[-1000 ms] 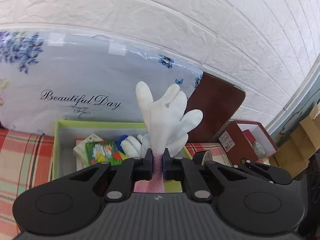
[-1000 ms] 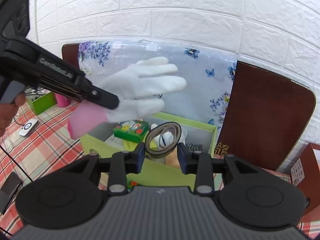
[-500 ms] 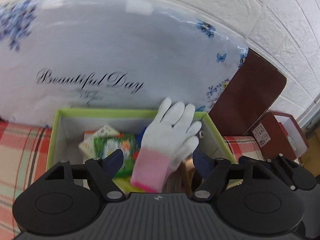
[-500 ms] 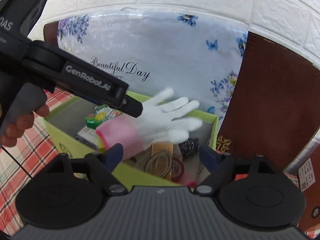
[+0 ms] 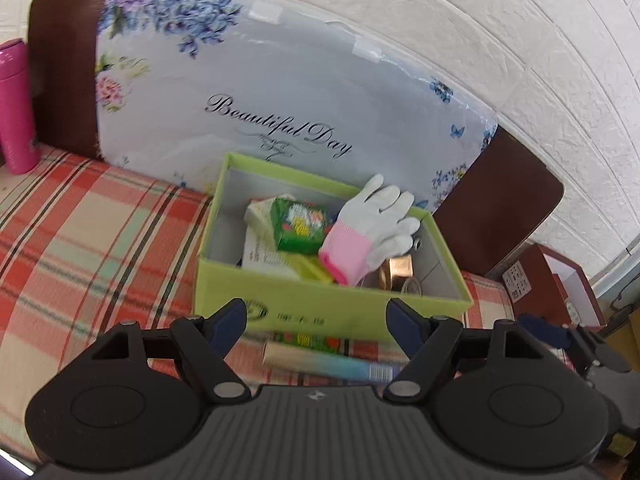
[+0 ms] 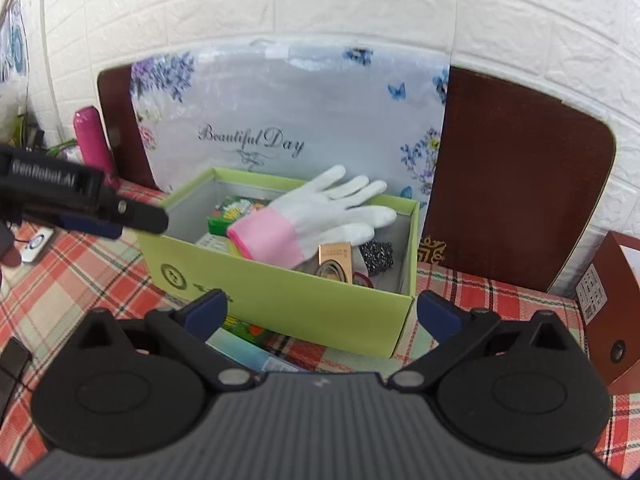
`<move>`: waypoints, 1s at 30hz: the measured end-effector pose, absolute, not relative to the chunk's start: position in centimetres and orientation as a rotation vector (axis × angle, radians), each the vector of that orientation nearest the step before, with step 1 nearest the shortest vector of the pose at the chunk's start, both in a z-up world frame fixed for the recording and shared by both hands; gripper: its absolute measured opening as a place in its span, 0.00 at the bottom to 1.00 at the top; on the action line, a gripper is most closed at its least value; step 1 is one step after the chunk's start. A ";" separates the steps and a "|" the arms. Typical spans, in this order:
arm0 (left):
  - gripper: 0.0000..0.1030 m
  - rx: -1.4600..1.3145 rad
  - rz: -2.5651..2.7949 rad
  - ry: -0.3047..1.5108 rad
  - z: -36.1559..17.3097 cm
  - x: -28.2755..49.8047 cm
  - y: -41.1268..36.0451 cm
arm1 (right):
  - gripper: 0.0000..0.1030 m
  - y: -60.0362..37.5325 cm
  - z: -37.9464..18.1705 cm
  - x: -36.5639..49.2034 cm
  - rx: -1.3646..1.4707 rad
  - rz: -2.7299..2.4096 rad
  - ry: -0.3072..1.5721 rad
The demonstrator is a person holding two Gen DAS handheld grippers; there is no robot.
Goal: Organize objects
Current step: 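Carry the glove and black tape into the green box and release them, then grasp the toothpick bag with the left tool while the right grasps the tan box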
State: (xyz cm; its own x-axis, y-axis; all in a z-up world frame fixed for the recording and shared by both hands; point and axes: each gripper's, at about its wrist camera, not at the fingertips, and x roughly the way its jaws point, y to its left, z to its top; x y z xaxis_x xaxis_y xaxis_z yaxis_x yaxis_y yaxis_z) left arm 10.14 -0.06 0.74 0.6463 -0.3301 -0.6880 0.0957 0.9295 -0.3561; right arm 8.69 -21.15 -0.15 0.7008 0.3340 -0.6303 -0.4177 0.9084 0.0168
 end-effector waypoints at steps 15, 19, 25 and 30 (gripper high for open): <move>0.77 -0.288 -0.156 0.970 -2.1 2.5 2.3 | 1.00 -19.7 -3.9 0.0 -0.129 0.439 0.902; 0.77 -0.267 -0.157 0.997 -2.9 1.5 2.6 | 1.00 -19.6 -5.5 -0.4 -0.106 0.411 0.991; 0.77 -0.261 -0.145 1.035 -4.1 0.7 3.3 | 0.88 -18.5 -7.3 -0.7 -0.081 0.447 1.067; 0.77 -0.255 -0.151 1.054 -5.1 0.6 3.4 | 0.83 -16.7 -8.0 -0.4 -0.098 0.443 1.078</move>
